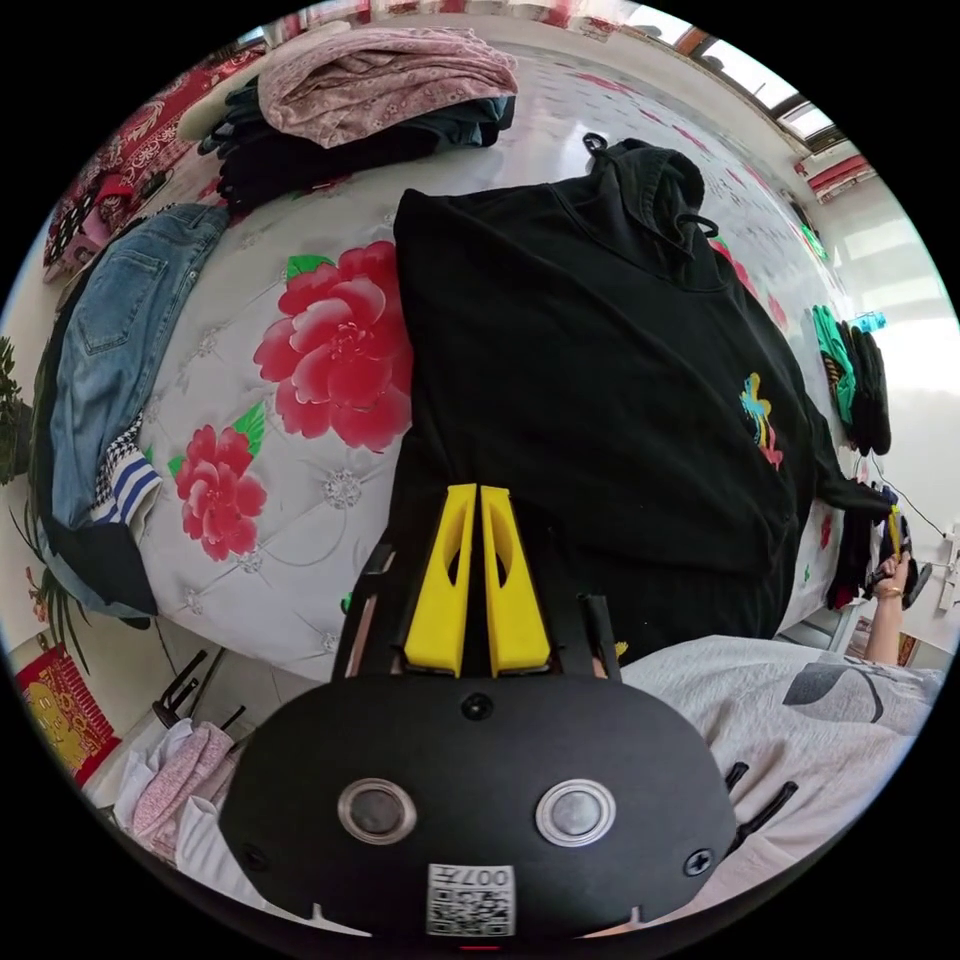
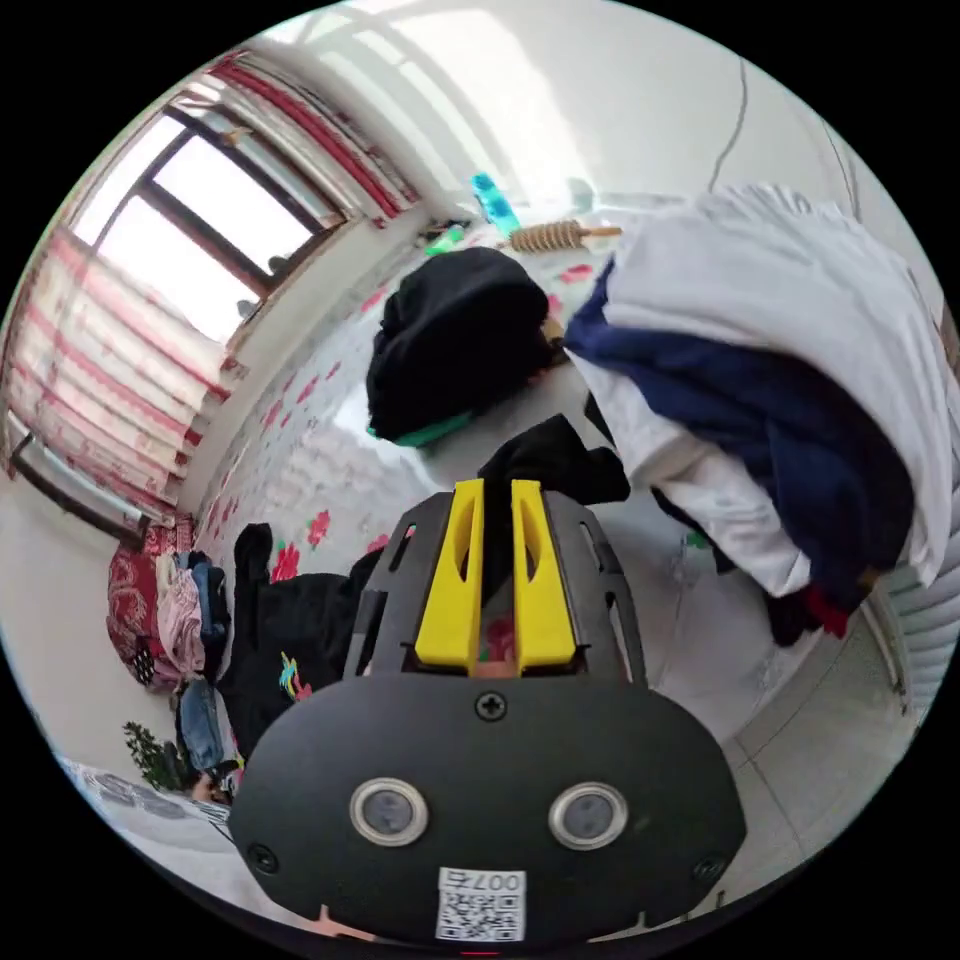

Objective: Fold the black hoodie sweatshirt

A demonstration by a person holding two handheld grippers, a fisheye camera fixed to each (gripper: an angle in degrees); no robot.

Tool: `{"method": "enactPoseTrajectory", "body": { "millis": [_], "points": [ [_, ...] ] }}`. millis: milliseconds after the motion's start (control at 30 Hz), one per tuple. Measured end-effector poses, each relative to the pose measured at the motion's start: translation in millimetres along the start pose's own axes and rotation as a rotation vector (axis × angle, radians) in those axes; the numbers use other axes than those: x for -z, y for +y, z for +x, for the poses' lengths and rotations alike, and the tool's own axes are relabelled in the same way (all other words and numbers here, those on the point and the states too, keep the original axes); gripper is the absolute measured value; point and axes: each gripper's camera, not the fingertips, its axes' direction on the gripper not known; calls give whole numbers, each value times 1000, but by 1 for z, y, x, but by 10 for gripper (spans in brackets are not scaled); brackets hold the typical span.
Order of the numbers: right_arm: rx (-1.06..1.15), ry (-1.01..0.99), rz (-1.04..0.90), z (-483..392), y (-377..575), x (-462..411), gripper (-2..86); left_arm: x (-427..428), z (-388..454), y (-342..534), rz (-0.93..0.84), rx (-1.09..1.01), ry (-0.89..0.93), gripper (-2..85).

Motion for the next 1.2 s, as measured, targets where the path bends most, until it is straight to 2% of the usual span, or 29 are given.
{"method": "enactPoseTrajectory", "body": {
  "millis": [100,167,233,300,400,500,600,700,833,1000,1100,1133,1200],
  "points": [
    [295,-36,245,-41,-15,80,46,0,5,0,32,-42,-6,-9],
    [318,-13,277,-43,-16,98,42,-6,12,-1,39,-75,-33,-9],
    [260,43,234,-33,-15,91,38,-11,20,-2,44,-104,-62,-9],
    [61,92,99,-5,-11,62,35,-11,29,-2,60,-141,-111,-9],
    [-120,107,-88,23,0,24,33,-5,37,5,71,-211,-201,-9],
    [-71,162,-152,17,10,1,32,-8,32,9,55,-270,-194,-9],
    [-15,208,-147,7,14,-11,30,-19,40,-7,78,-342,-41,-5],
    [-41,196,-153,10,17,-14,29,-40,91,-47,75,-521,69,12],
    [-51,196,-162,14,27,-12,28,-71,218,-102,149,-880,110,57],
    [-131,160,-193,33,43,-12,21,-133,368,-150,51,-1166,105,100],
    [-126,152,-199,34,41,-10,13,-186,434,-162,-58,-1236,7,110],
    [-119,149,-195,33,40,-8,11,-214,451,-160,-133,-1266,-80,100],
    [-84,186,-122,25,36,8,3,-221,461,-149,-70,-1350,-161,69]
  ]
}}
